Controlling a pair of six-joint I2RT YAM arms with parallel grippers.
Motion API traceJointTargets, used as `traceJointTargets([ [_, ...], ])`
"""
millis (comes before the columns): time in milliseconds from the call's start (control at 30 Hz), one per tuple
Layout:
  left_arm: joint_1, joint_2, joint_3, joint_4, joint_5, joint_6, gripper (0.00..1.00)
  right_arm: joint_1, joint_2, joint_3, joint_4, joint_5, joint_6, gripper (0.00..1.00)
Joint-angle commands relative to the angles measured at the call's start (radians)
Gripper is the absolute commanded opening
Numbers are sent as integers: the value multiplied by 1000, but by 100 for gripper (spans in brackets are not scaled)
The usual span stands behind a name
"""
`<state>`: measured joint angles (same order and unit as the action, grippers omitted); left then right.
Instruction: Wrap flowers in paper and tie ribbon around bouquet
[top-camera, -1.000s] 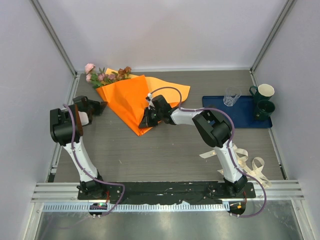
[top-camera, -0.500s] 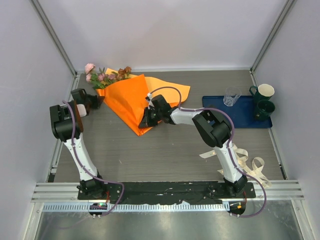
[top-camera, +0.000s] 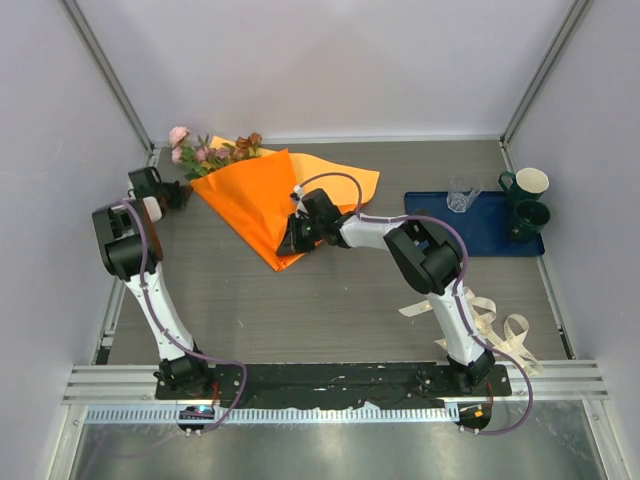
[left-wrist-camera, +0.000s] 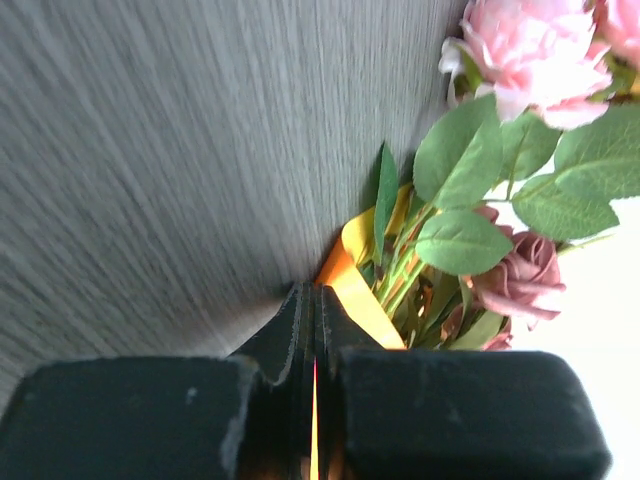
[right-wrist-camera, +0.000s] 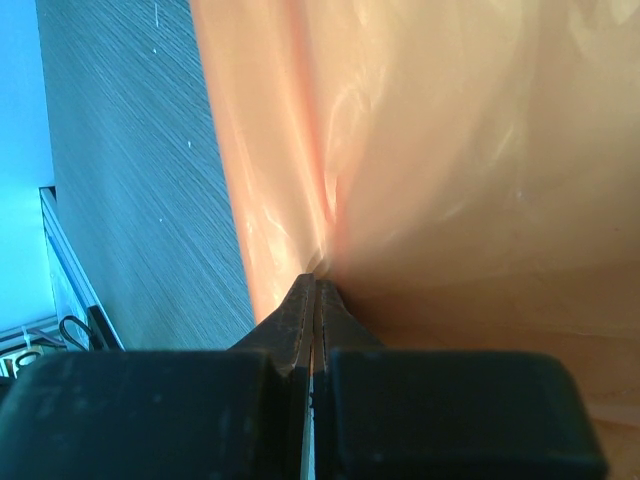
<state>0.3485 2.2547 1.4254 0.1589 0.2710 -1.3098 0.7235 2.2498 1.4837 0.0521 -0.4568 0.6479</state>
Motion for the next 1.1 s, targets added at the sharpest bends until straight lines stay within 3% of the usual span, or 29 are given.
traceJointTargets([
  [0,17,97,38,-237,-171,-5,0,4,22,21,-86,49,-45,0],
  [200,24,195,298,-465,-162,-13,0,11,34,39,-104,58,-50,0],
  [300,9,113,322,-544,-133,38,0,10,45,47,-112,64,-53,0],
  [467,-49,-297,-116,-345,-57,-5,1,10,41,69,-110,55,-34,0],
  [633,-262,-545,-423,-188,-29,89,10,10,-10,41,-103,38,-16,0],
  [667,-302,-611,-463,-164,-51,105,16,7,-24,36,-104,32,-14,1],
  [733,-417,-633,-531,-93,-78,162,22,2,-65,17,-104,32,-13,4],
  [800,-494,-612,-527,-122,-82,236,22,-7,-94,6,-113,41,-13,6],
  [1067,-585,-580,-643,-71,-116,267,17,-32,-134,-36,-141,59,-39,14],
])
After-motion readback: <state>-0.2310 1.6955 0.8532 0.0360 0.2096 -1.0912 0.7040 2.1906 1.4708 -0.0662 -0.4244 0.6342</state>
